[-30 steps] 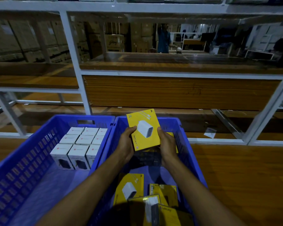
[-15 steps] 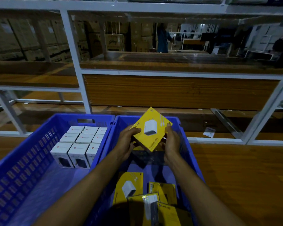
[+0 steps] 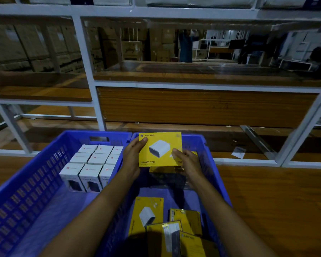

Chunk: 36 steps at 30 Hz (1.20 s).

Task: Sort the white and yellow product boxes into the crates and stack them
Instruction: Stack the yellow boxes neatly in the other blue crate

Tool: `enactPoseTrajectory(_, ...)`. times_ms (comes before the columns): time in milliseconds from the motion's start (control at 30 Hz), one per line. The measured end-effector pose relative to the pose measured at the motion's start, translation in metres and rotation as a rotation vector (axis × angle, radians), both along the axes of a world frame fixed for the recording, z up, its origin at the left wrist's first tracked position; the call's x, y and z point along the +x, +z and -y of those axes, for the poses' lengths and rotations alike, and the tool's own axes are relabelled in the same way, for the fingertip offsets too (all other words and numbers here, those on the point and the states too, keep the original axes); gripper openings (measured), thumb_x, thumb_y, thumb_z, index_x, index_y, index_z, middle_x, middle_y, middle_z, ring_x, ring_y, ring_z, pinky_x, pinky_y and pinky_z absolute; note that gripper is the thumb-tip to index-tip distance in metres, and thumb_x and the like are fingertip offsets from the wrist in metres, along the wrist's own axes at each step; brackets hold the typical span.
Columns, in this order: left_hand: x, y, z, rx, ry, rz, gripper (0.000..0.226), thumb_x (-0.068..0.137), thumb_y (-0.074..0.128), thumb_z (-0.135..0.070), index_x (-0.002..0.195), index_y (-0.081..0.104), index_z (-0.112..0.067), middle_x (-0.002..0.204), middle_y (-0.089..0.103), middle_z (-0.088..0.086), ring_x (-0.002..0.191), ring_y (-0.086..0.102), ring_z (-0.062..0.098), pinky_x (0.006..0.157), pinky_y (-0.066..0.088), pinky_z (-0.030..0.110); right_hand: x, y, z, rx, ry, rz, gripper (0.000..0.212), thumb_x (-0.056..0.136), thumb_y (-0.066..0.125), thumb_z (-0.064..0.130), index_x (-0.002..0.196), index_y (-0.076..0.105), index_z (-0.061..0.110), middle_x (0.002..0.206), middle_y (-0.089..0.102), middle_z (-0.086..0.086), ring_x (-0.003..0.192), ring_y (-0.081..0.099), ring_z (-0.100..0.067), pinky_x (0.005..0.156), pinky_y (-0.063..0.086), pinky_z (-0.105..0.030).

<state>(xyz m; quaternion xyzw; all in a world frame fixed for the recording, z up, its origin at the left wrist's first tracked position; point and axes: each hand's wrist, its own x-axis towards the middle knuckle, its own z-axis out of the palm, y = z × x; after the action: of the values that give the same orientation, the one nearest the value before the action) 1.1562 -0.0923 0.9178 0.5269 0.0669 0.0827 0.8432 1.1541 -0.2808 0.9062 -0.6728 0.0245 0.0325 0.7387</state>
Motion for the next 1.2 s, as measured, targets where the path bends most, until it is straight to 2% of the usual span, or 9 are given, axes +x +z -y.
enactPoseTrajectory(67,-0.001,0.003,0.001,0.106,-0.074,0.021,0.031,0.092,0.062,-0.015,0.122,0.065,-0.008,0.110,0.073,0.015,0.092,0.071,0.034,0.074,0.060,0.043,0.000,0.000,-0.001,0.020,-0.041,0.013,0.057,0.075,0.079,0.053,0.115,0.068,0.013,0.106,0.074,-0.005,0.096,0.071,-0.028,0.082,0.059,-0.043)
enactPoseTrajectory(200,-0.006,0.004,0.003,0.219,-0.167,0.053,0.033,0.092,0.063,-0.015,0.123,0.065,-0.007,0.111,0.072,0.018,0.092,0.070,0.035,0.075,0.058,0.041,-0.002,0.006,0.006,0.111,-0.044,0.049,0.025,0.084,0.077,0.027,0.105,0.066,0.019,0.097,0.075,-0.007,0.086,0.073,-0.026,0.068,0.059,-0.039)
enactPoseTrajectory(333,-0.004,0.002,0.005,0.158,-0.145,0.022,0.035,0.093,0.061,-0.024,0.121,0.065,-0.003,0.112,0.070,0.023,0.096,0.068,0.039,0.084,0.054,0.050,-0.004,0.005,0.005,0.149,-0.079,0.053,0.019,0.086,0.075,0.027,0.102,0.069,0.018,0.097,0.076,-0.009,0.089,0.073,-0.030,0.075,0.061,-0.047)
enactPoseTrajectory(500,0.002,-0.009,0.005,0.220,-0.071,-0.198,0.034,0.093,0.061,-0.038,0.091,0.062,-0.004,0.080,0.055,0.024,0.061,0.056,0.025,0.063,0.050,0.037,-0.001,0.000,0.004,0.198,-0.250,-0.017,0.022,0.089,0.072,0.034,0.102,0.072,0.015,0.096,0.077,-0.009,0.088,0.073,-0.033,0.071,0.061,-0.048)
enactPoseTrajectory(600,0.001,-0.012,0.005,0.253,-0.139,-0.324,0.026,0.093,0.059,-0.032,0.086,0.065,-0.008,0.080,0.062,0.018,0.063,0.059,0.027,0.067,0.050,0.036,0.001,-0.003,0.005,0.261,-0.370,-0.074,0.023,0.088,0.074,0.030,0.103,0.072,0.013,0.093,0.076,-0.010,0.079,0.073,-0.030,0.055,0.057,-0.035)
enactPoseTrajectory(733,0.001,-0.013,0.008,0.232,-0.249,-0.344,0.035,0.102,0.044,-0.036,0.098,0.064,-0.009,0.086,0.071,0.013,0.074,0.069,0.027,0.058,0.055,0.027,0.003,-0.008,0.001,0.390,-0.478,-0.144,0.028,0.082,0.080,0.021,0.105,0.071,0.007,0.093,0.075,-0.014,0.076,0.073,-0.031,0.062,0.060,-0.041)
enactPoseTrajectory(900,-0.003,-0.010,0.017,0.340,-0.395,-0.273,0.026,0.098,0.055,-0.028,0.112,0.065,-0.007,0.099,0.070,0.014,0.087,0.069,0.029,0.077,0.058,0.038,0.001,-0.009,-0.006,0.502,-0.356,-0.218,0.015,0.086,0.075,0.013,0.097,0.069,0.006,0.094,0.074,-0.017,0.074,0.071,-0.029,0.058,0.058,-0.038)
enactPoseTrajectory(1100,-0.004,-0.012,0.018,0.354,-0.319,-0.105,0.030,0.091,0.061,-0.003,0.121,0.062,-0.010,0.107,0.070,0.023,0.086,0.070,0.031,0.069,0.050,0.040,0.003,-0.011,-0.004,0.281,-0.251,-0.203,0.023,0.088,0.072,0.032,0.103,0.066,0.016,0.095,0.074,-0.008,0.085,0.070,-0.027,0.063,0.055,-0.034)
enactPoseTrajectory(1200,-0.003,-0.012,0.017,0.363,-0.266,-0.085,0.039,0.091,0.060,-0.002,0.124,0.061,-0.022,0.110,0.073,0.011,0.092,0.072,0.024,0.072,0.054,0.038,0.001,-0.012,-0.003,0.089,-0.221,-0.123,0.051,0.071,0.073,0.058,0.107,0.069,0.022,0.104,0.074,-0.001,0.095,0.070,-0.025,0.081,0.060,-0.045)
